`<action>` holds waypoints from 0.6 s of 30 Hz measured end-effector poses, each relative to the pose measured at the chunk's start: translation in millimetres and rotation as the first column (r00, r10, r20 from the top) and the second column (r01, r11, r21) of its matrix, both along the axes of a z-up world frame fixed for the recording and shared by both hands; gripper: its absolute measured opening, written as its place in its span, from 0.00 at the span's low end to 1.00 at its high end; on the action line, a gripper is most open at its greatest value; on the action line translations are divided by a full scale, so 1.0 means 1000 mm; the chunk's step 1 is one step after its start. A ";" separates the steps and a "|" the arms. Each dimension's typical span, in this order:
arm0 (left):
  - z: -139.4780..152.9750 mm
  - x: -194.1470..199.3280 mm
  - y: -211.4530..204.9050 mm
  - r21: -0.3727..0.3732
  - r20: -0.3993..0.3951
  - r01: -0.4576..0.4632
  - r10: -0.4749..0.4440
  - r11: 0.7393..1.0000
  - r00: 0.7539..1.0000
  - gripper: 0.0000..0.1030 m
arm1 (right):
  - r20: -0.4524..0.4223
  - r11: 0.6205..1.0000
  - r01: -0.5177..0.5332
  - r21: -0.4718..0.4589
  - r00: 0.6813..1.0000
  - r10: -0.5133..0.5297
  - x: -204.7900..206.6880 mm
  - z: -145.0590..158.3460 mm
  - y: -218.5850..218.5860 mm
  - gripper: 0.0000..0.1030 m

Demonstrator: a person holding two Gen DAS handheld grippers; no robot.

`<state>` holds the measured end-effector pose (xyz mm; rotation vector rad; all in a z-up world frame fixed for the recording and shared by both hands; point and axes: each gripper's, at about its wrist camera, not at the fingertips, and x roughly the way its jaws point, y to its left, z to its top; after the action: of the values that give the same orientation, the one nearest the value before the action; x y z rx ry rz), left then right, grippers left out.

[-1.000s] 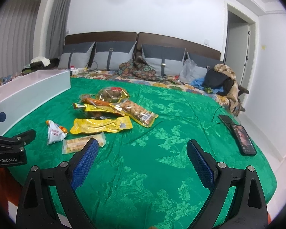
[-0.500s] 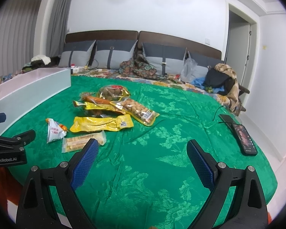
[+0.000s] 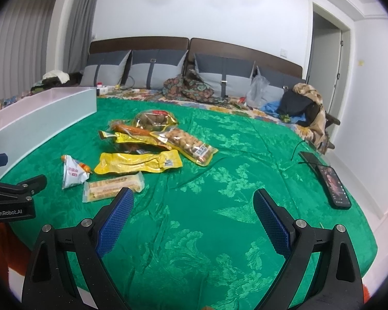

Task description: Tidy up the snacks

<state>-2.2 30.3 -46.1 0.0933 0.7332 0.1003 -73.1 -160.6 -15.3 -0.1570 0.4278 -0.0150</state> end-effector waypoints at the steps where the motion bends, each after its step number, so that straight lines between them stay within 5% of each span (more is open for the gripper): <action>1: -0.001 0.000 0.000 0.001 -0.001 0.001 -0.001 1.000 1.000 1.00 | -0.002 1.000 0.000 0.000 1.000 0.000 0.000 0.000 0.000 0.93; 18: -0.017 0.013 0.018 -0.062 -0.077 -0.033 0.028 0.998 0.997 1.00 | -0.036 1.000 0.013 0.011 0.999 -0.012 0.005 -0.006 -0.006 0.93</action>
<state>11.0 48.6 -63.6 0.0261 0.8131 0.1031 -68.1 -166.3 -21.2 -0.1435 0.4649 -0.0221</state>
